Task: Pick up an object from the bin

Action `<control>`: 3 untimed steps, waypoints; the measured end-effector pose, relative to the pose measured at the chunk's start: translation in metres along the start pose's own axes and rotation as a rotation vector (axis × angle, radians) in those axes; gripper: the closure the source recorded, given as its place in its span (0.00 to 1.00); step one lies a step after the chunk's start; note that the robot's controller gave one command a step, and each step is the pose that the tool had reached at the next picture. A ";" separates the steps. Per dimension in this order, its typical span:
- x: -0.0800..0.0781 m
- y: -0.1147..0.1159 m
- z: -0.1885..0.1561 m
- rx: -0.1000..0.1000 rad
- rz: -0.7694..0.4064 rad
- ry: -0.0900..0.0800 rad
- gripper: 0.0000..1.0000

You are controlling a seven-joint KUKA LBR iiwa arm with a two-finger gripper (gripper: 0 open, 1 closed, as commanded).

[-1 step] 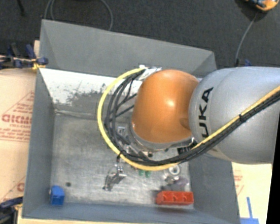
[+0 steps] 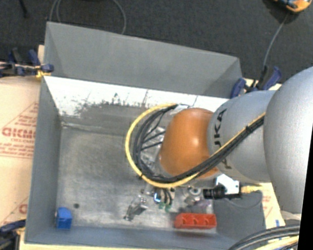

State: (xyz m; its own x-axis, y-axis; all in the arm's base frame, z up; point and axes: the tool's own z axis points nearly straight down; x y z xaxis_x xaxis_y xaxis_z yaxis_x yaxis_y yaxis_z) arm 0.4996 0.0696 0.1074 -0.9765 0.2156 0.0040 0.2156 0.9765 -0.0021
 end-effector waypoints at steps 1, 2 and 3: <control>-0.040 -0.043 0.010 0.000 -0.067 -0.004 0.00; -0.041 -0.056 0.035 -0.005 -0.053 -0.008 0.00; -0.023 -0.134 0.035 -0.003 0.059 -0.013 0.00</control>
Offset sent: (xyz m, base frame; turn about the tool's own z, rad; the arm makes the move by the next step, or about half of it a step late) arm 0.0290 -0.0465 -0.0091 -0.0701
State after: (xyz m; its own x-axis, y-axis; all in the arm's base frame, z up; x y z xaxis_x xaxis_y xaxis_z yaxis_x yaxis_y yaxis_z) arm 0.4926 -0.0659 0.0727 -0.9620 0.2729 -0.0095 0.2729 0.9620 0.0011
